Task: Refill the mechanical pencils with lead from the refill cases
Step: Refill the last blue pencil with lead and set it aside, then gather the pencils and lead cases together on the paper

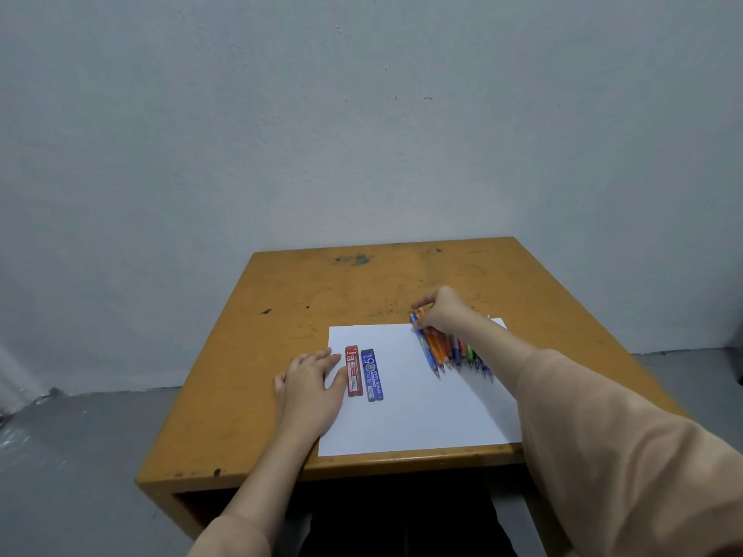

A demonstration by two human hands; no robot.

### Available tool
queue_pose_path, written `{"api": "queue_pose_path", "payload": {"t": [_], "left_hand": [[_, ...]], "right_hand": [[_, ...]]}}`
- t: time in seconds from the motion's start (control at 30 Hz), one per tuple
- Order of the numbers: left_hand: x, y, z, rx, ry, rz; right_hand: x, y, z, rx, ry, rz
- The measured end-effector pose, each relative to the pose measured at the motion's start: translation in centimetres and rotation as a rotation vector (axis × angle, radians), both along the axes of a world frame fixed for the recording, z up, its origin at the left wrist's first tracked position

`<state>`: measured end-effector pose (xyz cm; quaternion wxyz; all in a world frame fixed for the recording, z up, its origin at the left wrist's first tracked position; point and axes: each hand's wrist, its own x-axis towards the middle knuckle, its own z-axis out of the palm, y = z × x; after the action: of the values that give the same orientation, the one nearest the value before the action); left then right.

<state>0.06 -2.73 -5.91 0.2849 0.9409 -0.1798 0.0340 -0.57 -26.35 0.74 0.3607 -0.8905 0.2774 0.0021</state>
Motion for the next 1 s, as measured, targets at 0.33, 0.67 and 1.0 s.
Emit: {"api": "queue_pose_path", "payload": {"t": [0.33, 0.67, 1.0], "left_hand": [[-0.4, 0.1, 0.3, -0.001, -0.010, -0.020], [-0.6, 0.1, 0.2, 0.050, -0.014, -0.038], [-0.4, 0.1, -0.1, 0.043, -0.027, -0.037]], "right_hand": [[-3.8, 2.8, -0.3, 0.319, -0.359, -0.023], [-7.0, 7.9, -3.2, -0.015, -0.225, 0.261], [-6.8, 9.2, -4.0, -0.145, -0.201, 0.279]]}}
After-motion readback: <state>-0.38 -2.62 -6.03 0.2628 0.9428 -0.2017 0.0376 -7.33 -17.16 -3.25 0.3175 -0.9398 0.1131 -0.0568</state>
